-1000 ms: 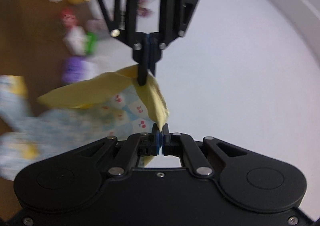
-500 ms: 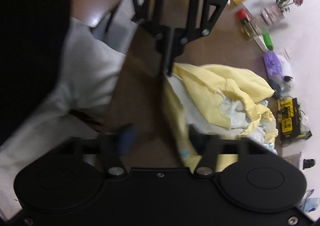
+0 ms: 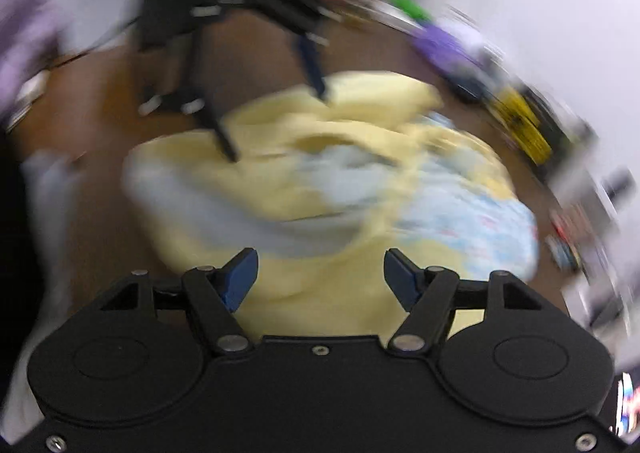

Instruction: Fold clothes

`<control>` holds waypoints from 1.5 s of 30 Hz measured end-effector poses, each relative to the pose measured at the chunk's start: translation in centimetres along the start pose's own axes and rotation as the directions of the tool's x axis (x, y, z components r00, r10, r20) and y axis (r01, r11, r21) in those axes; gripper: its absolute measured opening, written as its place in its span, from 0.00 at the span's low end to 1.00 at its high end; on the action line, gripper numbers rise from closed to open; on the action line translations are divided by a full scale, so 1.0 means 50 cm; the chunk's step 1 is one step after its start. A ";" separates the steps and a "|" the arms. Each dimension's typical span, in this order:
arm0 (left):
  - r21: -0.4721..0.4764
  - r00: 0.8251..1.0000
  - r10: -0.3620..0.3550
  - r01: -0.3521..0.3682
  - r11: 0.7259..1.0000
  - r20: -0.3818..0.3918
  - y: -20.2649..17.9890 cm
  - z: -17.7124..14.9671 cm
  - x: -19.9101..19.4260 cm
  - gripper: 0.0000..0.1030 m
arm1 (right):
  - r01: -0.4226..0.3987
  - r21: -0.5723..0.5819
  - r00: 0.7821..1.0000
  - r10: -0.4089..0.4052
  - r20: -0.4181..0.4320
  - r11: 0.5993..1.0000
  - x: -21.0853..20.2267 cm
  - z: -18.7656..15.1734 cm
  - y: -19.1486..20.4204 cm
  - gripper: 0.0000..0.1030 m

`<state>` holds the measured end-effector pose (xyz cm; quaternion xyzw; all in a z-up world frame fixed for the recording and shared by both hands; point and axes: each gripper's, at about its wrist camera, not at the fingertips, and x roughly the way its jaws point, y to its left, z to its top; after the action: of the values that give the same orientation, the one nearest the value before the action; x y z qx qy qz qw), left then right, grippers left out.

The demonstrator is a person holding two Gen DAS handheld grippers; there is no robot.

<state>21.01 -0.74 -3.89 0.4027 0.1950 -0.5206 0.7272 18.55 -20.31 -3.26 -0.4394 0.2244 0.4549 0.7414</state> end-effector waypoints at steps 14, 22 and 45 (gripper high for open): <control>0.092 1.000 0.027 -0.028 0.995 0.012 0.016 -0.039 0.051 0.83 | 0.102 -0.047 0.994 -0.100 0.044 0.994 0.062 0.012 -0.001 0.02; -0.212 0.966 0.231 -0.204 0.956 0.111 -0.027 0.005 0.049 0.84 | 0.158 0.305 0.967 -0.210 0.145 0.939 -0.053 0.043 -0.090 0.02; -0.213 0.948 0.312 -0.293 0.932 0.059 0.130 0.058 0.039 0.03 | 0.366 0.201 0.923 -0.382 0.043 0.909 0.084 0.021 0.056 0.66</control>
<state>27.30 -3.34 -1.02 0.3279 0.1488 -0.3977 0.8439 18.08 -16.85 -7.02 -0.3830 0.1478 0.2985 0.8616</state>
